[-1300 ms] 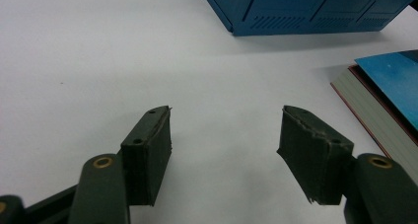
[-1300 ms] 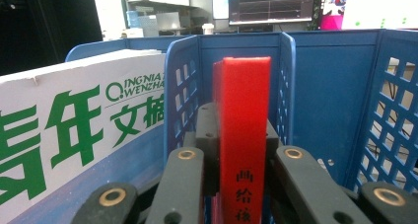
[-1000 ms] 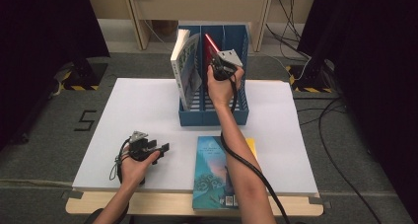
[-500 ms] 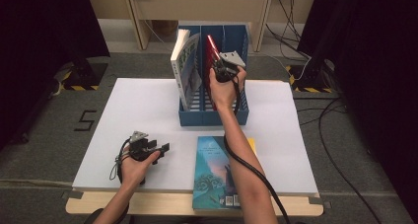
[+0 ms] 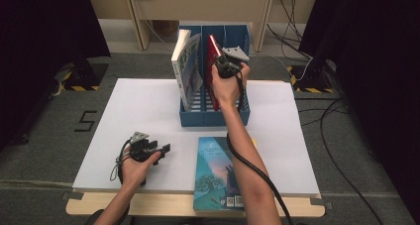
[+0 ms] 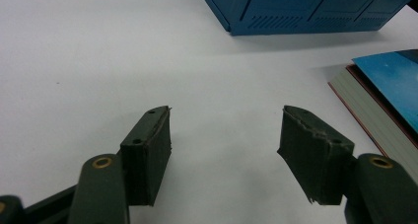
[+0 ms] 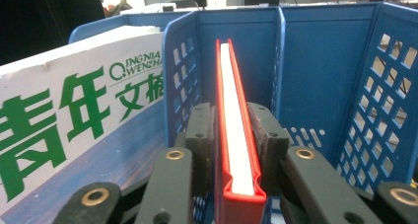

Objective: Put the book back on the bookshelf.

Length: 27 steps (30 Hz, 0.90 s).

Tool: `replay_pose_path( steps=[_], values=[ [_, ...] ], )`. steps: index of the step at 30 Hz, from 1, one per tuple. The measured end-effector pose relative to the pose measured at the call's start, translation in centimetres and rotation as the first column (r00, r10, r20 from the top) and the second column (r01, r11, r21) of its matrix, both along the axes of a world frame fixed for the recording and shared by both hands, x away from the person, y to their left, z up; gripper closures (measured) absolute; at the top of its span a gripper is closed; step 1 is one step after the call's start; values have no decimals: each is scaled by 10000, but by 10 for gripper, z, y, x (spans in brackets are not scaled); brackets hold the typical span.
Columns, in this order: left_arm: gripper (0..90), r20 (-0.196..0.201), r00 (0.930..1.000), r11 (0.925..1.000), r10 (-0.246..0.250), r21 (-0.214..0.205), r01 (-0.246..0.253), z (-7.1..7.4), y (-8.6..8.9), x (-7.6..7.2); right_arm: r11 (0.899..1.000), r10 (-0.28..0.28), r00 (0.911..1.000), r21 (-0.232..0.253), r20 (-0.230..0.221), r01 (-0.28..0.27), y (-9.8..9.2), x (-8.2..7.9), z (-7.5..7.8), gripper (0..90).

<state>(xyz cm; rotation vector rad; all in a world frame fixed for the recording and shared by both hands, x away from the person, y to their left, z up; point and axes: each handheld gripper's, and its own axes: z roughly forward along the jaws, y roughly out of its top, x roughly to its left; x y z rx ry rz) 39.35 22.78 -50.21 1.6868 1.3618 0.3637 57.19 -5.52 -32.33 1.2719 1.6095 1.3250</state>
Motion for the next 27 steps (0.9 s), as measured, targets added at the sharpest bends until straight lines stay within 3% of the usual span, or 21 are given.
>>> replay_pose_path(
  steps=[5,8,14,18,27],
  values=[
    [357,6,10000,10000,-6,-2,6,0,0,0,9997,-109,9978,-215,-653,95,1,3,4,792],
    [357,4,10000,10000,-17,15,17,0,0,0,9995,-230,9970,-239,-737,213,3,3,5,799],
    [357,-2,10000,10000,-27,-16,27,0,1,0,9987,-506,9977,20,-445,508,4,0,1,803],
    [356,-18,10000,10000,-4,-88,4,0,1,0,9969,-787,9968,-93,-102,786,5,-1,-2,804],
    [356,13,10000,10000,-33,-80,33,0,1,0,9902,-1389,9903,-150,-12,1389,6,3,1,803]
  ],
)
